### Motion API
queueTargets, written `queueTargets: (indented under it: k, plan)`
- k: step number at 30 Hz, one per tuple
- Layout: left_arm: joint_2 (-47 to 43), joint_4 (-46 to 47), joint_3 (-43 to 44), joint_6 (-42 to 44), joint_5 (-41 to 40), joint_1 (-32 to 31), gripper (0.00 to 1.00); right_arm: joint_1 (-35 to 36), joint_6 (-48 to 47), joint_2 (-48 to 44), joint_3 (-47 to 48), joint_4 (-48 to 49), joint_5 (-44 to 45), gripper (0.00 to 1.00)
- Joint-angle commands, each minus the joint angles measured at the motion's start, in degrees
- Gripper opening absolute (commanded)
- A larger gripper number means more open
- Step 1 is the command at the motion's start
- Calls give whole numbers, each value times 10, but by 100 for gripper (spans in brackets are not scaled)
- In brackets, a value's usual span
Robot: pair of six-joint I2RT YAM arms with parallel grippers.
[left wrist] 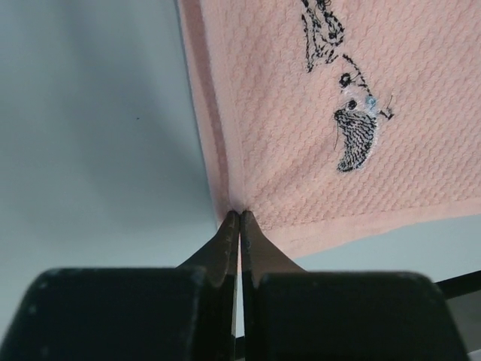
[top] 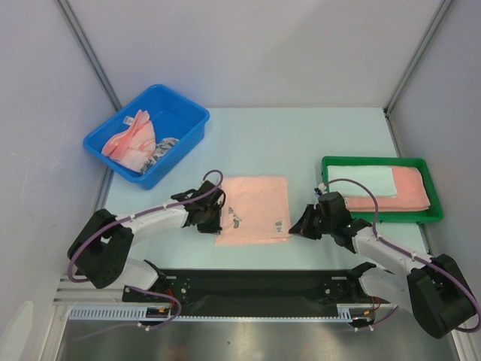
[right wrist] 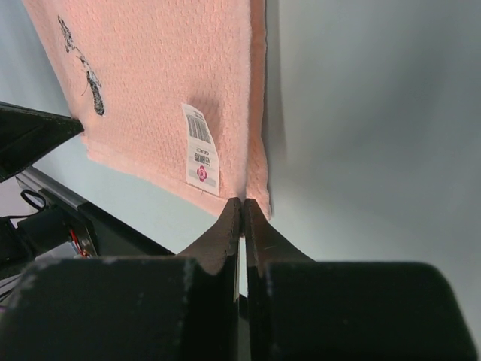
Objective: Fold and stack the towels
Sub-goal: Fold the towel
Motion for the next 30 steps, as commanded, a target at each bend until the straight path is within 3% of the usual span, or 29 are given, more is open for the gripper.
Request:
queueTargets:
  k: [1, 8, 13, 15, 20, 30]
  plan:
    - [-14, -41, 39, 3, -32, 4, 0, 2, -12, -9, 18, -9, 11, 0]
    - [-37, -129, 108, 11, -46, 4, 0, 2, -15, -4, 47, -19, 12, 0]
    - [-53, -202, 160, 10, -40, 0, 0, 3, -15, -16, 104, -91, 1, 0]
    - [-82, -197, 127, 5, -15, -3, 0, 5, 4, -45, 86, -100, 3, 0]
    - [-77, -123, 35, -7, 26, -2, 0, 8, 54, -91, -54, 14, -33, 0]
    - [-25, -81, -3, -4, 21, -2, 1, 8, 38, -41, -83, 96, -32, 0]
